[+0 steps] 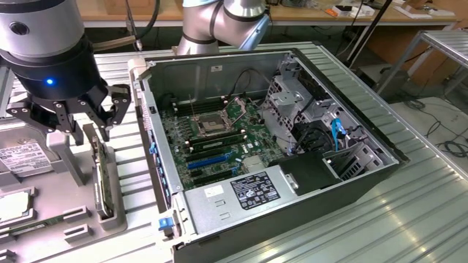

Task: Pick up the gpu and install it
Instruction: 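Pick up the gpu and move the gpu toward the slot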

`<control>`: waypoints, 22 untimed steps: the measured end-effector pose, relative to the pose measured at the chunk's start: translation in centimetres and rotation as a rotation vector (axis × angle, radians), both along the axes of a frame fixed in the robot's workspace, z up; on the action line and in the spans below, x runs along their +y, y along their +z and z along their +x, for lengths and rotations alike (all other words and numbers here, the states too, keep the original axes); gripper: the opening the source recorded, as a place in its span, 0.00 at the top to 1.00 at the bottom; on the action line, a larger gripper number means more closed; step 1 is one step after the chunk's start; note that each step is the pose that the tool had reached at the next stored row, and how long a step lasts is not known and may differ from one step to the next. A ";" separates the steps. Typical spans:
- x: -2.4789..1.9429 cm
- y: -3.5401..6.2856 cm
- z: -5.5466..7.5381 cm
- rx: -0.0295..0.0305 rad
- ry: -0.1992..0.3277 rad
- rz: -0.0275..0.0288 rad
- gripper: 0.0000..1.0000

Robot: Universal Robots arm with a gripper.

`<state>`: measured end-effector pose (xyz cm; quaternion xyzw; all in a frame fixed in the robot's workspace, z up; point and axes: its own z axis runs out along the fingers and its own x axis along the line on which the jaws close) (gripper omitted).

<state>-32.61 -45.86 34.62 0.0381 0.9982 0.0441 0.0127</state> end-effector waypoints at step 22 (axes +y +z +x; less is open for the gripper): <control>-1.55 -0.65 -0.1 -0.0003 0.000 0.0000 0.58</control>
